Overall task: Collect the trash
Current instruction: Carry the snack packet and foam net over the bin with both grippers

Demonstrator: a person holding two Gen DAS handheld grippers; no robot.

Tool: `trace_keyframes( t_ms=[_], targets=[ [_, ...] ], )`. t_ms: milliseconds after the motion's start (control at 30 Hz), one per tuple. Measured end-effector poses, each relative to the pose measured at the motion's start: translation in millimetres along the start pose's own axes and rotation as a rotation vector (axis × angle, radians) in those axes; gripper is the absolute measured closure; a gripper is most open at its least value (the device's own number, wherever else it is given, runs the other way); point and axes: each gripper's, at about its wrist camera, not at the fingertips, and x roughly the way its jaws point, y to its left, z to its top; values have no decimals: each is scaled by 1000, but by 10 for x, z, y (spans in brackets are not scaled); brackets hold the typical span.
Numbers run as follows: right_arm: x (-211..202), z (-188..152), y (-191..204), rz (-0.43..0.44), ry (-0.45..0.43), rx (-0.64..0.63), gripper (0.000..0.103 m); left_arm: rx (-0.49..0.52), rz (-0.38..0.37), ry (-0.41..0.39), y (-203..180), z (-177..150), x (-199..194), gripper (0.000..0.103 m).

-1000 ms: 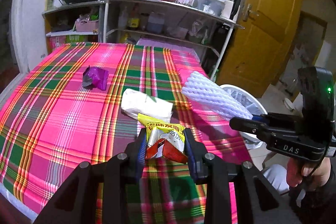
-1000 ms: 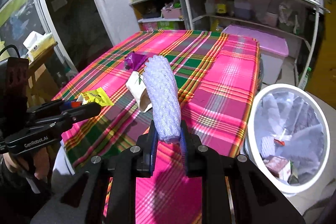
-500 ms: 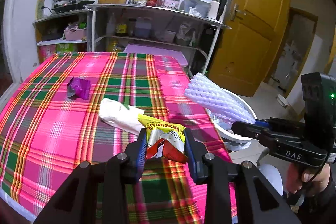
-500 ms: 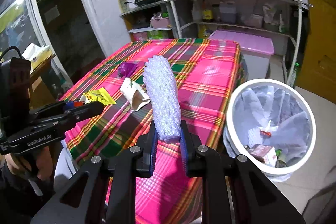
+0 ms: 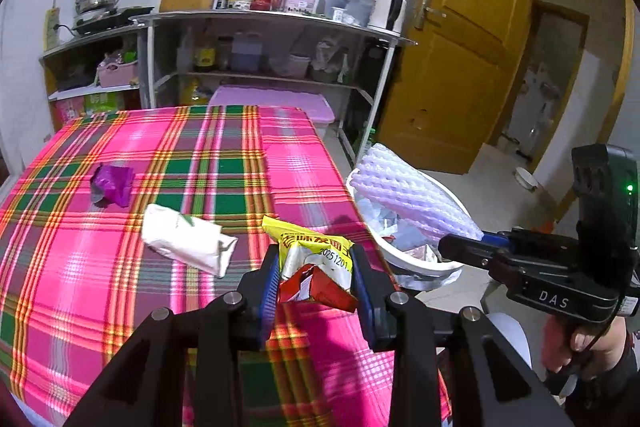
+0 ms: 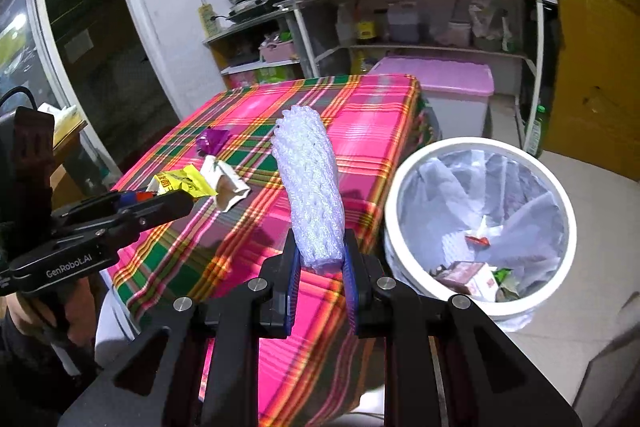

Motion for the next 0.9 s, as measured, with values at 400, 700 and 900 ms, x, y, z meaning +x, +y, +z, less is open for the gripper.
trace_keyframes(
  t_ms=[400, 700, 900],
  targets=[
    [-84, -49, -368, -60, -9, 65, 83, 47, -48, 22, -267, 115, 292, 69],
    [-111, -93, -624, -112, -9, 117, 83, 80, -80, 44, -473, 177, 535, 69],
    [-85, -113, -781, -140, -5, 144, 83, 93, -99, 60, -580, 217, 723, 69]
  ],
)
